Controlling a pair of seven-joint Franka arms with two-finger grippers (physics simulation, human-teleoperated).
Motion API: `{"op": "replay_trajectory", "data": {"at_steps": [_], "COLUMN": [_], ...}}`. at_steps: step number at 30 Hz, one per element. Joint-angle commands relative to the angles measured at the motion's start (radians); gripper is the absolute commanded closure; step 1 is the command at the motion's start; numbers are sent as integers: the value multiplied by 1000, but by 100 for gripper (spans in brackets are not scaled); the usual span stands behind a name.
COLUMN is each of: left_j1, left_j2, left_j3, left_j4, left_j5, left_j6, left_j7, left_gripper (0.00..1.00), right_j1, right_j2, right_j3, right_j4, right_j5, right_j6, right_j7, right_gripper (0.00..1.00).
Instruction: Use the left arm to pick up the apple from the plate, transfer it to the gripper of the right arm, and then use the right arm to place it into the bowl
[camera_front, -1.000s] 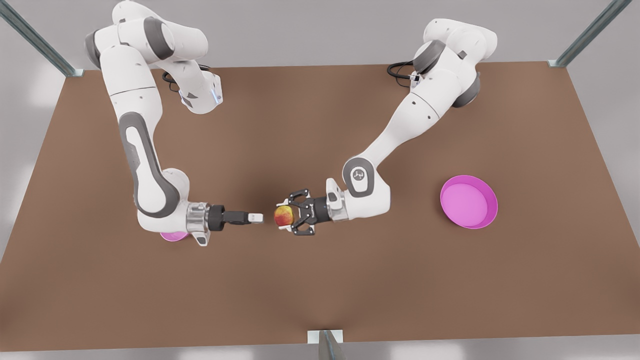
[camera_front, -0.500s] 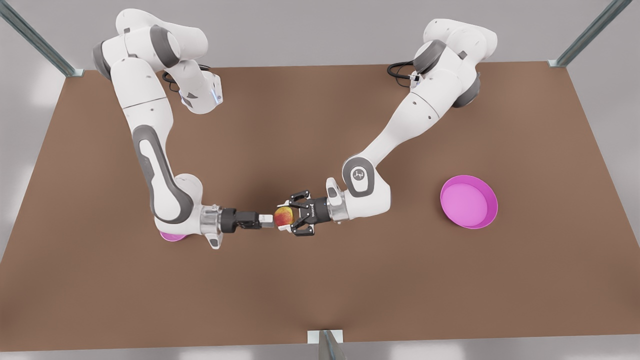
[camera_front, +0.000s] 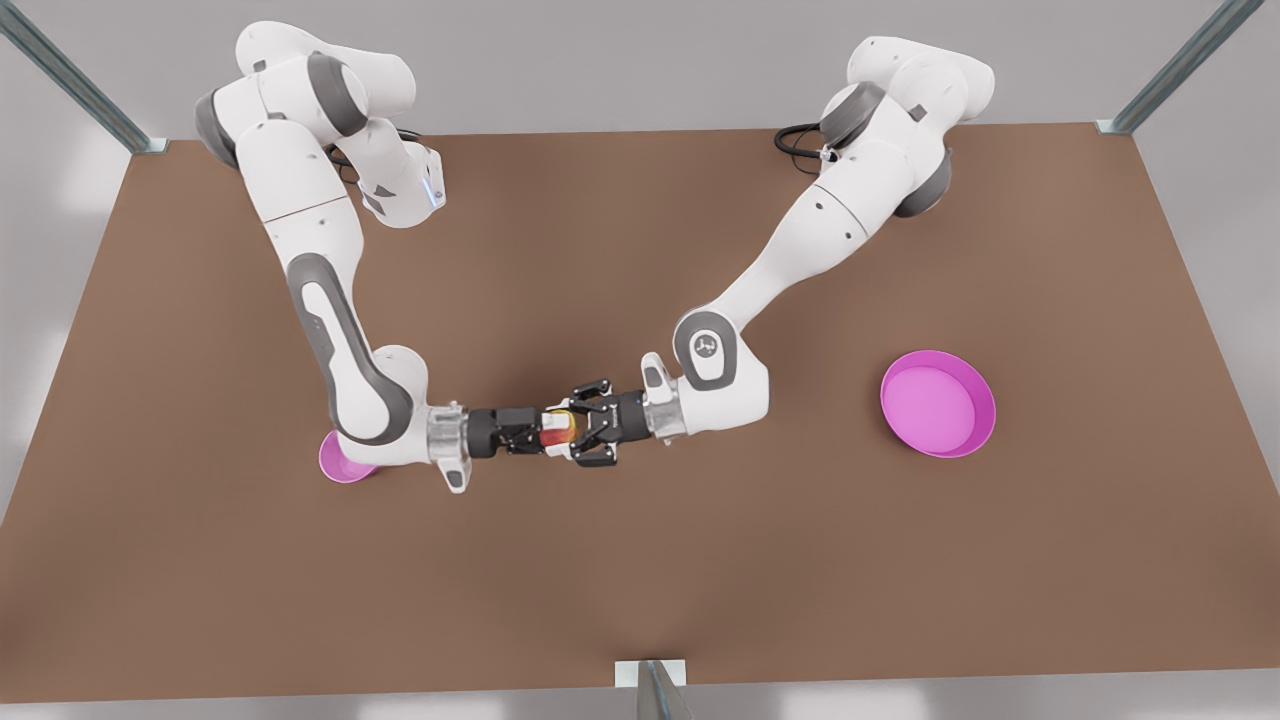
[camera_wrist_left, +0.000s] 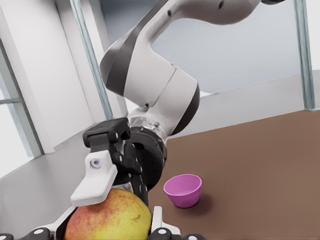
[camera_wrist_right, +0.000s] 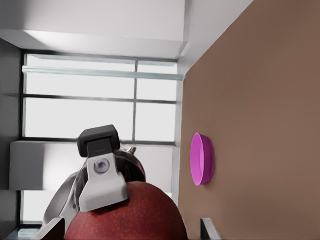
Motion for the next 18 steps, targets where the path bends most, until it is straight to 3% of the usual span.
{"op": "replay_trajectory", "data": {"at_steps": [1,3,5,8,11,12,13,18], "left_j1": [-1,-1,-1,1,1,1,-1,-1], "left_j2": [-1,-1,-1,-1,-1,-1,-1,-4], "left_j3": [0,0,0,0,0,0,0,-1], "left_j4": [1,1,1,1,1,1,1,1], "left_j5": [17,17,17,17,15,15,-31,-32], "left_j6": [-5,-5,-5,-5,-5,-5,-6,-6], "left_j7": [18,18,18,18,17,14,10,10], "left_gripper": [50,50,49,47,45,31,0,0], "right_j1": [3,3,4,4,6,6,4,4], "right_j2": [1,5,5,5,5,5,5,5], "right_j3": [0,0,0,0,0,0,0,0], "right_j4": [-1,-1,-1,0,0,2,2,5], "right_j5": [3,1,1,1,1,1,1,-5], "right_j6": [-1,-1,-1,-1,0,0,-1,0], "right_j7": [-127,-133,-133,-133,-133,-133,-133,-132], "right_gripper": [0,6,28,37,38,38,38,38]}}
